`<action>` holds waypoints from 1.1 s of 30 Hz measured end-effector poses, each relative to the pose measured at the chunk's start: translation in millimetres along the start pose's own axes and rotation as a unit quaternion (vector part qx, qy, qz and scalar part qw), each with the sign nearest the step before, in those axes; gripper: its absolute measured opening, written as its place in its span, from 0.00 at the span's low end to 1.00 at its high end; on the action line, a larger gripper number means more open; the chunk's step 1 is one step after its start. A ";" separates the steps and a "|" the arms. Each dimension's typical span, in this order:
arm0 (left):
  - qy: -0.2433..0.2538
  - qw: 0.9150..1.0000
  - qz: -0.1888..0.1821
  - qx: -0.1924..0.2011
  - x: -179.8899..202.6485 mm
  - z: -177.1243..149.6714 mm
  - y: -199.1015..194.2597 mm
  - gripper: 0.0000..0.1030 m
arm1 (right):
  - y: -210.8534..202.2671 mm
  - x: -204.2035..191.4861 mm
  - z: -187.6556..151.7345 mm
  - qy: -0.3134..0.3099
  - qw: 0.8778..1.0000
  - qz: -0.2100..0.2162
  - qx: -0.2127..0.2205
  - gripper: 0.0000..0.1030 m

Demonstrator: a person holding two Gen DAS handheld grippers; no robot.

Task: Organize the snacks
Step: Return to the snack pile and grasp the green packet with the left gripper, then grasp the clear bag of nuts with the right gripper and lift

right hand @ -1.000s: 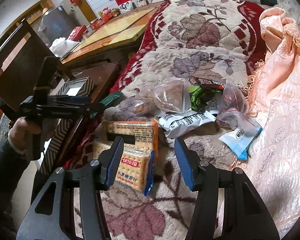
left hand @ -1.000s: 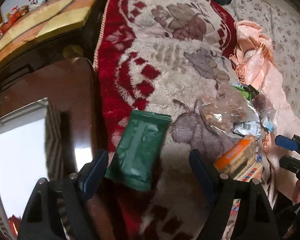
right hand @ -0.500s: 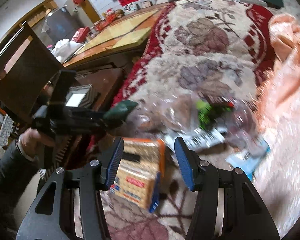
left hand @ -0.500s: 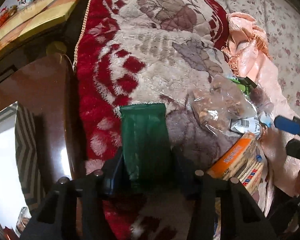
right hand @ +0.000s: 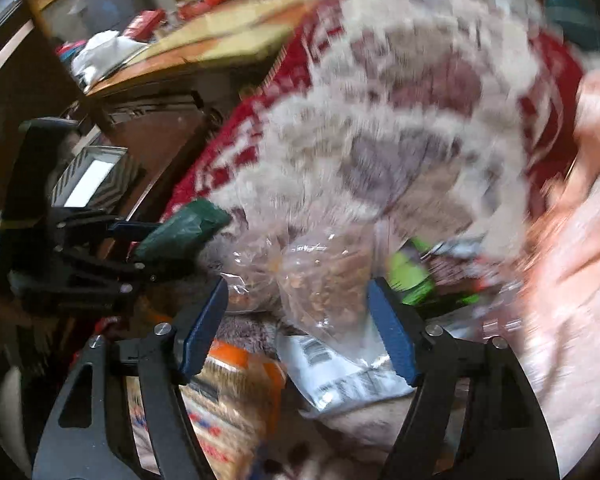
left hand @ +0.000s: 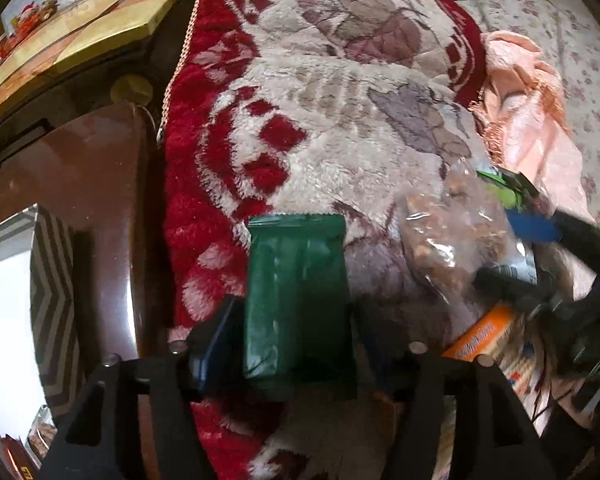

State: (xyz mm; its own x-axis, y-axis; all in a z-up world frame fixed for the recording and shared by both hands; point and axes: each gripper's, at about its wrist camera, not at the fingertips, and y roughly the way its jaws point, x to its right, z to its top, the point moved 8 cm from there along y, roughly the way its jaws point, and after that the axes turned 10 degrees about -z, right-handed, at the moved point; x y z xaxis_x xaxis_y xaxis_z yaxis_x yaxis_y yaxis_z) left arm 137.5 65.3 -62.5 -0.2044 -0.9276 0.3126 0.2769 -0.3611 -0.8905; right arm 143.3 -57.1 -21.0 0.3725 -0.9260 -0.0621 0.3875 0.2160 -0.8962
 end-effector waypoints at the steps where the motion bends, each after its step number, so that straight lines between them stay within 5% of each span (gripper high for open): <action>1: 0.002 1.000 0.003 0.001 0.8 -0.1 1.5 0.63 | 9.2 -3.2 -1.5 0.004 1.000 0.001 -0.010 0.79; 5: -0.002 1.000 0.006 0.006 0.0 0.7 1.8 0.58 | 18.8 -14.3 3.3 -0.014 1.000 -0.005 0.005 0.75; 6: -0.005 1.000 0.006 0.008 -1.5 1.0 0.5 0.49 | 19.2 -13.0 4.7 -0.005 1.000 0.006 0.007 0.64; 9: -0.011 1.000 0.007 0.018 -4.9 1.1 -4.6 0.45 | 14.4 -8.6 5.8 -0.003 1.000 0.015 0.015 0.36; 13: -0.028 0.999 0.013 0.033 -8.1 -1.9 -12.0 0.45 | 5.3 -7.9 6.5 -0.010 0.999 0.016 0.027 0.18; 18: -0.032 0.998 0.013 0.046 -4.9 -4.8 -24.1 0.45 | -2.0 -11.5 6.3 -0.011 0.999 0.025 0.030 0.17; 20: -0.038 0.998 0.014 0.048 -7.0 -5.4 -25.8 0.45 | -3.3 -10.0 6.2 -0.005 0.999 0.022 0.030 0.20; 24: -0.061 0.996 0.024 0.053 -14.7 -4.6 -23.2 0.45 | -14.7 -11.1 8.2 0.023 0.998 0.037 0.040 0.83; 33: -0.108 0.992 0.030 0.060 -26.3 -6.8 -11.1 0.45 | 33.6 -34.9 20.2 0.023 1.000 -0.004 -0.002 0.83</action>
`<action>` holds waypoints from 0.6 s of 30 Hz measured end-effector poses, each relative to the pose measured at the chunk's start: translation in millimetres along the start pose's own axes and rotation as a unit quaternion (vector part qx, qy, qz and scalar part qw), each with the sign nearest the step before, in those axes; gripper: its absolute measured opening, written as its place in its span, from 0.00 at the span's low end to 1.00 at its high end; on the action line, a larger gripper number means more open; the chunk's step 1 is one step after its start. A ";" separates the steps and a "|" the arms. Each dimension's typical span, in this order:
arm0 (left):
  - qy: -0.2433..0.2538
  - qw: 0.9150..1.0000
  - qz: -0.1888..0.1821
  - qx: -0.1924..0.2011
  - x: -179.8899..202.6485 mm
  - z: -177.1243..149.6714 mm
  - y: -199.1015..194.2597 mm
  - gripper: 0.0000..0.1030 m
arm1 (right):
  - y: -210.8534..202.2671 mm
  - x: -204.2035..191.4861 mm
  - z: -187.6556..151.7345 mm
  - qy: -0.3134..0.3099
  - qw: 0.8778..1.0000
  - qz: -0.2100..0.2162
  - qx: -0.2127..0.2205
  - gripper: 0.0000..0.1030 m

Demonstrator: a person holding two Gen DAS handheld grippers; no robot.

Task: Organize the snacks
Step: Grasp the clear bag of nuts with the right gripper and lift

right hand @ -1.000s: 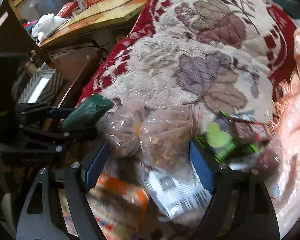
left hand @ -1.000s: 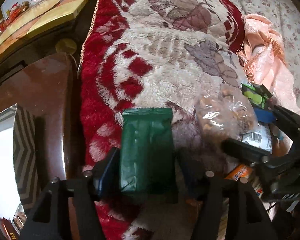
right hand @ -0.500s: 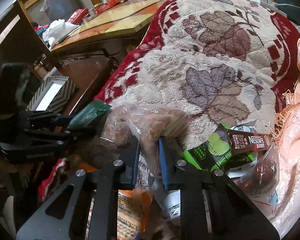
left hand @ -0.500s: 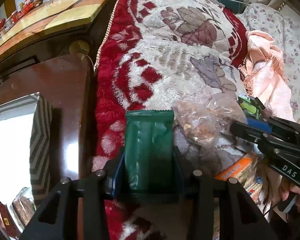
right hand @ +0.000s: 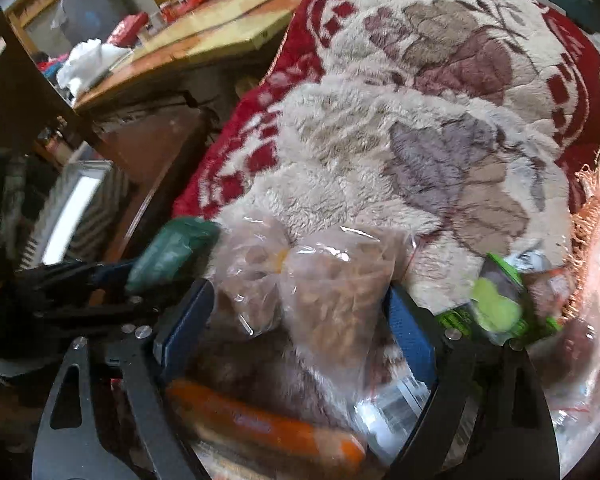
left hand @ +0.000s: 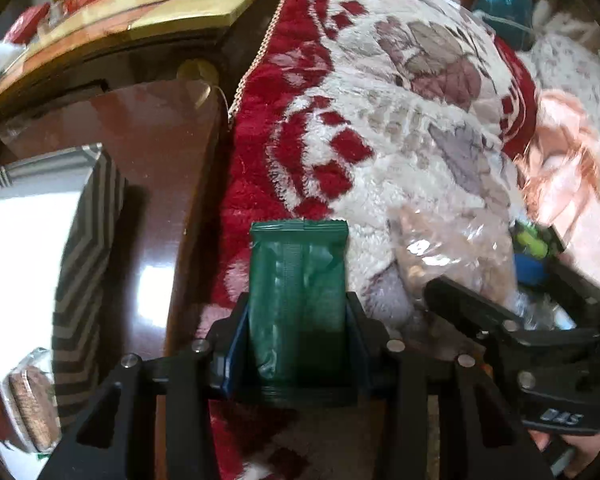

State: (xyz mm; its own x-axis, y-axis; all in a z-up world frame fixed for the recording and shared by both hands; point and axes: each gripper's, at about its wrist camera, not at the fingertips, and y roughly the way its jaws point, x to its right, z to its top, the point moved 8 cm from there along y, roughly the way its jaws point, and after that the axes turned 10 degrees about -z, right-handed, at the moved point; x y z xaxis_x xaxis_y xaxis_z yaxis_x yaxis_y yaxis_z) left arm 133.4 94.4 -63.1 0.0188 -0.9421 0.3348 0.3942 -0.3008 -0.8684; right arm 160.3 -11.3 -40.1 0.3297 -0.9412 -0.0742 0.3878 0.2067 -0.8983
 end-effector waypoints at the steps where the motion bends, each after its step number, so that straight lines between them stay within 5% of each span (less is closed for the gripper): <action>1: -0.004 1.000 -0.003 0.000 -1.0 0.1 -0.3 0.45 | 2.9 1.9 0.8 0.004 1.000 0.010 0.004 0.76; 4: 0.021 1.000 0.007 -0.003 3.9 -1.3 0.0 0.45 | -0.8 11.7 2.1 0.015 0.999 0.032 0.015 0.49; 8: 0.027 1.000 0.002 0.002 9.1 -0.4 -5.9 0.45 | -16.6 12.3 1.9 -0.006 0.999 0.039 0.026 0.35; 18: 0.023 0.999 0.005 0.036 13.8 -9.2 -44.6 0.45 | -59.3 13.7 -10.4 0.013 0.996 0.075 0.051 0.32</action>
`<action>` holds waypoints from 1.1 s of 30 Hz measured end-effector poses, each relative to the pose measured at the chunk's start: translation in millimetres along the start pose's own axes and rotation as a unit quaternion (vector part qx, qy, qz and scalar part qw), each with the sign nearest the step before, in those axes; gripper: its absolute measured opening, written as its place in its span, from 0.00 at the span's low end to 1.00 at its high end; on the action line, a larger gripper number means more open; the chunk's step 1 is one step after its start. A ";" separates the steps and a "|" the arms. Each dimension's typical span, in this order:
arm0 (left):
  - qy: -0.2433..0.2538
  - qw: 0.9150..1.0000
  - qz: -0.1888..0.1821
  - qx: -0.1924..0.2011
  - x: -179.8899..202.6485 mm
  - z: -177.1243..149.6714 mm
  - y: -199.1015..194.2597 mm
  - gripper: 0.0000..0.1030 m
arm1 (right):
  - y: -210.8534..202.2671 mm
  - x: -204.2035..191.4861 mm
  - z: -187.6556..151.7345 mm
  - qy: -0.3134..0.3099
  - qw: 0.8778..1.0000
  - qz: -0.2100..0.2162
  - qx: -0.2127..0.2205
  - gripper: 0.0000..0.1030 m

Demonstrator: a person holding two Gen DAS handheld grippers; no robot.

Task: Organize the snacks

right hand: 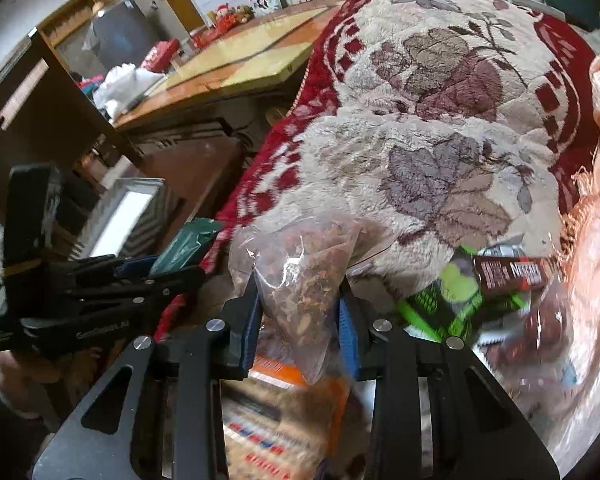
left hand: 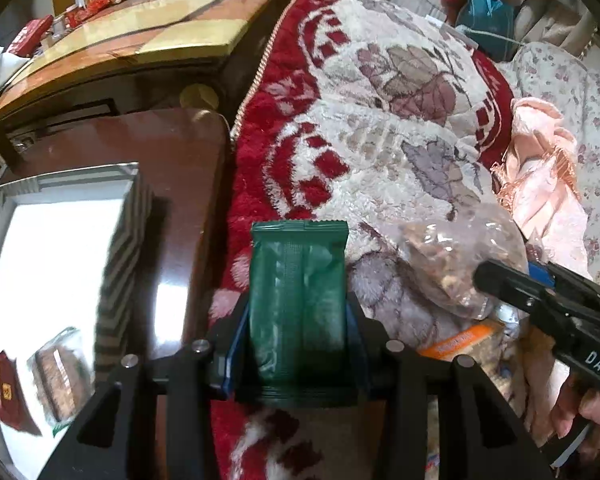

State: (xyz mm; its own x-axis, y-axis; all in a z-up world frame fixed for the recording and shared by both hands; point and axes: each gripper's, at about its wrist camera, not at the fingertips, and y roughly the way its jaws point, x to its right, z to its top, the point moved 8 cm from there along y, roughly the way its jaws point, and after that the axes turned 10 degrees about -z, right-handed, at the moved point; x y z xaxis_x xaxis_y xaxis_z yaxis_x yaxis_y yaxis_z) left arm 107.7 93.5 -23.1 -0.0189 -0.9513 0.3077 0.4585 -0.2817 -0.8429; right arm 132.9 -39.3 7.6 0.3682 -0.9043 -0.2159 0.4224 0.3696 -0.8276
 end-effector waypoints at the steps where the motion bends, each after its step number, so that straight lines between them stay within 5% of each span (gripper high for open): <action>1: 0.000 1.000 0.002 0.003 0.4 -1.2 -4.5 0.45 | -5.4 -0.9 -0.2 0.005 1.000 0.005 0.005 0.32; 33: -0.026 0.990 0.098 0.098 -43.9 -60.1 -130.3 0.45 | -56.4 -123.1 -35.1 -0.070 0.994 0.079 0.010 0.32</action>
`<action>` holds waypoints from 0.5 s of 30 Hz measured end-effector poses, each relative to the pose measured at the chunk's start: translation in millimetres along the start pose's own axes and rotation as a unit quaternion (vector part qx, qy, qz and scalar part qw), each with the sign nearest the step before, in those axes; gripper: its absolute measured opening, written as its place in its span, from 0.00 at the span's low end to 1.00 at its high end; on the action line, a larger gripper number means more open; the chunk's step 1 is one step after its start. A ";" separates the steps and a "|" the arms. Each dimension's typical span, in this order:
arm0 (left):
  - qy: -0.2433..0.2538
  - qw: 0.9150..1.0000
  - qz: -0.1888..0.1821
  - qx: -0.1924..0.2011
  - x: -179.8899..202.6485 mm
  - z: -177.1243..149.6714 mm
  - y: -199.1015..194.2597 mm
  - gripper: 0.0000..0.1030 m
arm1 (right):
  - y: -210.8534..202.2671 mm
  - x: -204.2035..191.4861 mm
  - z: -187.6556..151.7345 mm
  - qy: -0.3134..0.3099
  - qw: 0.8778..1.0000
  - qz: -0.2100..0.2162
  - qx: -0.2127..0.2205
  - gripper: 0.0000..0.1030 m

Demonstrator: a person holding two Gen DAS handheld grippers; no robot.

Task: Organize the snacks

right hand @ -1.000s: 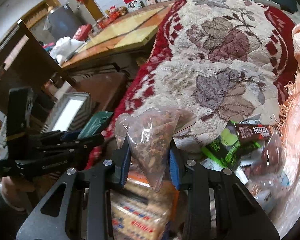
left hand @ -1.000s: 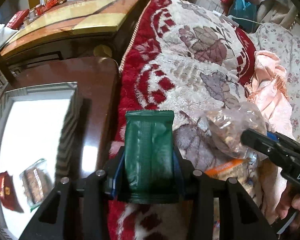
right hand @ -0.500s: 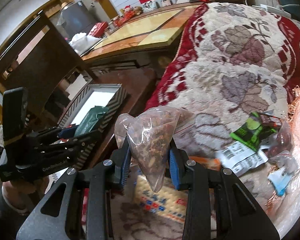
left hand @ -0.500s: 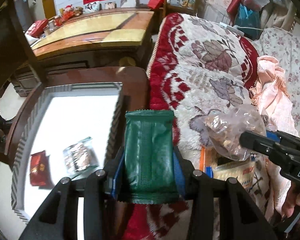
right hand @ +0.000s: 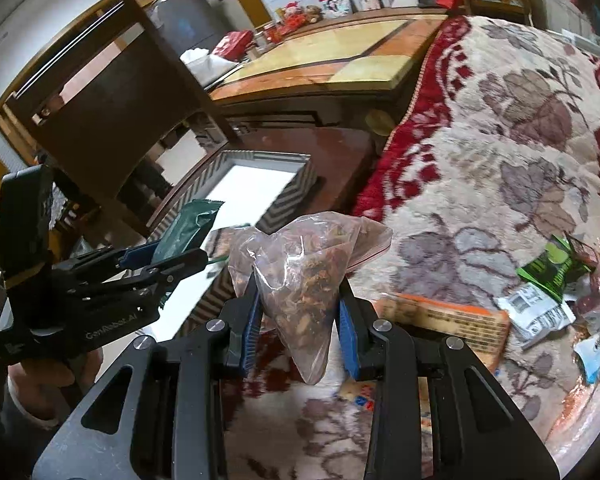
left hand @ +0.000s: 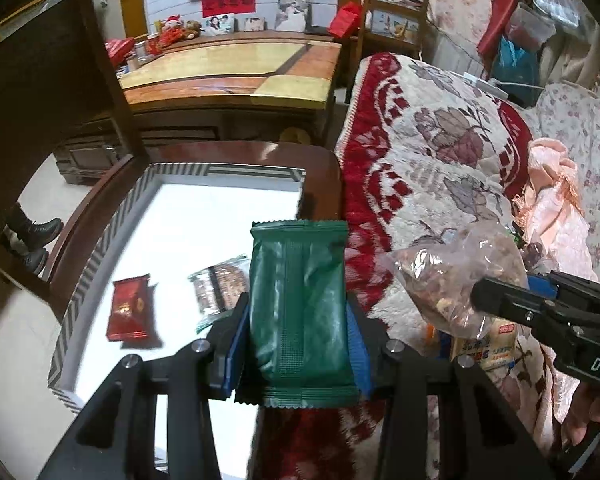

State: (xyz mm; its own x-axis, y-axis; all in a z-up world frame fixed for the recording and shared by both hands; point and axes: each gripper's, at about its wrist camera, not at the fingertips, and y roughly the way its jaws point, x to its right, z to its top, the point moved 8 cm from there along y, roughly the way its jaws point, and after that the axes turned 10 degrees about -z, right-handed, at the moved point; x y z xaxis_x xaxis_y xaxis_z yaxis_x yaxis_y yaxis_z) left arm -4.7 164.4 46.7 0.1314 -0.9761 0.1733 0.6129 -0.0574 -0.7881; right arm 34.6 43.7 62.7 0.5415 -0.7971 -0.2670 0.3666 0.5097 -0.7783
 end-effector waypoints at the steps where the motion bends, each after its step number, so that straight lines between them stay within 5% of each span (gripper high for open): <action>1: -0.002 1.000 0.002 0.001 -2.8 0.1 -0.5 0.45 | 0.7 -4.4 0.4 -0.004 1.000 0.002 -0.001 0.32; 15: -0.038 0.999 0.028 0.009 -48.7 -9.1 -14.5 0.45 | 7.9 -52.2 6.1 -0.050 0.998 0.025 -0.009 0.32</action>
State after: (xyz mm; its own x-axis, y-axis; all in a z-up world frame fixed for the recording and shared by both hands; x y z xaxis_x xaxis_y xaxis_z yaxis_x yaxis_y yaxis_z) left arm -27.1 210.9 44.3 0.2242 -0.9590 0.1734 0.6170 0.0020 -0.7870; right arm 13.8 91.3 74.0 0.6327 -0.7333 -0.2488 0.3237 0.5423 -0.7753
